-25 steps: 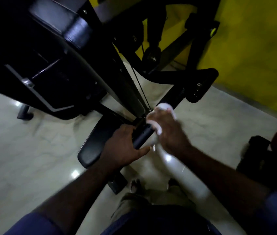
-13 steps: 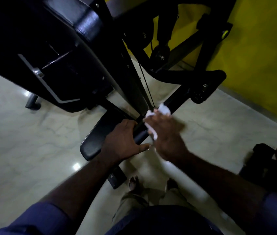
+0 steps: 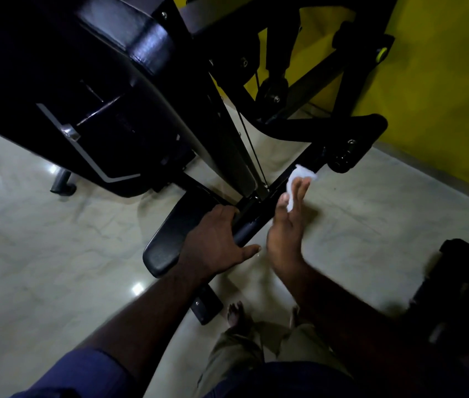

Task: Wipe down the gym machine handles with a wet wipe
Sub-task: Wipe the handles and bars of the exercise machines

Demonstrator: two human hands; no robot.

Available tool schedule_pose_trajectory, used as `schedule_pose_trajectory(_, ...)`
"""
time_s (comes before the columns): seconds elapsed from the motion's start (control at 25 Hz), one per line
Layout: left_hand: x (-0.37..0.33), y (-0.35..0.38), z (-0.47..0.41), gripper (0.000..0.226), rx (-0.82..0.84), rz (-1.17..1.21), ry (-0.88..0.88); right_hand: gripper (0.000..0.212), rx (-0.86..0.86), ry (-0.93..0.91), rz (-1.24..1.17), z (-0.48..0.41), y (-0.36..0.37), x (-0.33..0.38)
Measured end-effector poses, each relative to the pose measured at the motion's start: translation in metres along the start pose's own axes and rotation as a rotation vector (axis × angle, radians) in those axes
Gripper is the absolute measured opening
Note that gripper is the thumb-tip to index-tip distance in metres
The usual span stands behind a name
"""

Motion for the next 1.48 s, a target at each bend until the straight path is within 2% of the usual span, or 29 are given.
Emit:
schedule_pose_trajectory(0.08,0.001,0.0,-0.001,0.092,0.001,0.0,0.004,0.044,-0.181,0.279,-0.33,-0.045,-0.012,-0.005)
schedule_pose_trajectory(0.12,0.001,0.0,-0.001,0.092,-0.006,0.002,0.008,0.039,-0.281,0.414,-0.413,-0.069,-0.021,-0.008)
schedule_pose_trajectory(0.2,0.0,-0.001,0.001,0.092,-0.019,0.005,0.012,0.039,-0.224,0.567,-0.614,-0.08,-0.021,-0.015)
schedule_pose_trajectory(0.32,0.001,0.0,0.001,0.088,-0.019,0.015,0.012,0.052,0.042,0.613,-0.65,-0.046,-0.013,-0.024)
schedule_pose_trajectory(0.4,0.0,0.0,-0.001,0.084,-0.013,0.004,0.019,0.041,0.165,0.566,-0.683,-0.049,-0.016,-0.015)
schedule_pose_trajectory(0.44,-0.001,0.001,-0.001,0.083,-0.003,-0.002,0.024,0.035,0.157,0.593,-0.675,-0.062,-0.021,-0.01)
schedule_pose_trajectory(0.56,-0.001,0.0,-0.001,0.08,0.011,-0.019,0.017,0.071,0.108,0.616,-0.773,-0.109,-0.033,0.005)
schedule_pose_trajectory(0.6,-0.001,0.0,0.0,0.08,0.015,-0.021,0.016,0.073,0.082,0.614,-0.759,-0.111,-0.038,0.005)
schedule_pose_trajectory(0.64,-0.002,0.0,0.001,0.08,0.016,-0.018,0.017,0.064,0.121,0.617,-0.75,-0.107,-0.035,0.003)
schedule_pose_trajectory(0.72,-0.002,-0.002,0.0,0.08,0.005,-0.003,0.01,0.039,0.191,0.625,-0.601,-0.064,-0.02,-0.012)
schedule_pose_trajectory(0.8,-0.003,-0.004,0.0,0.079,-0.003,0.01,-0.002,0.05,0.334,0.574,-0.552,-0.025,-0.004,-0.023)
schedule_pose_trajectory(0.84,-0.004,-0.006,0.001,0.079,-0.005,0.007,-0.008,0.047,0.34,0.535,-0.464,-0.016,0.0,-0.024)
schedule_pose_trajectory(0.88,-0.004,-0.007,0.002,0.079,-0.007,0.003,-0.009,0.04,0.32,0.541,-0.381,-0.019,0.003,-0.024)
schedule_pose_trajectory(0.92,-0.005,-0.009,0.002,0.079,-0.013,0.003,-0.004,0.041,0.201,0.549,-0.294,-0.032,-0.004,-0.021)
schedule_pose_trajectory(0.96,-0.005,-0.009,0.002,0.078,-0.016,0.006,-0.003,0.057,0.094,0.501,-0.156,-0.051,-0.013,-0.016)
schedule_pose_trajectory(1.04,-0.006,-0.01,0.002,0.078,-0.019,0.004,-0.002,0.085,0.017,0.267,0.175,-0.068,-0.018,0.002)
schedule_pose_trajectory(1.12,-0.005,-0.008,0.001,0.078,-0.011,0.002,-0.003,0.077,0.026,-0.003,0.454,-0.032,-0.006,0.004)
schedule_pose_trajectory(1.2,-0.006,-0.009,0.0,0.078,-0.028,-0.005,0.007,0.061,0.207,-0.312,0.647,0.018,0.005,-0.007)
schedule_pose_trajectory(1.28,-0.007,-0.01,0.003,0.083,-0.045,0.005,0.016,0.049,0.394,-0.557,0.848,0.026,0.005,-0.004)
schedule_pose_trajectory(1.36,-0.008,-0.012,0.004,0.091,-0.037,0.052,0.02,0.045,0.383,-0.689,1.049,-0.015,-0.001,0.018)
schedule_pose_trajectory(1.48,-0.013,-0.028,0.011,0.101,-0.126,0.075,0.055,0.037,0.21,-0.702,1.254,-0.068,-0.008,0.046)
Point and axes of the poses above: each hand's wrist, its own z-axis away from the middle knuckle, its own y-axis out of the palm, x = y × z, the point moved 8 cm from there along -z, towards the middle knuckle, and after that the axes turned 10 degrees about y, right-handed, at the moved point
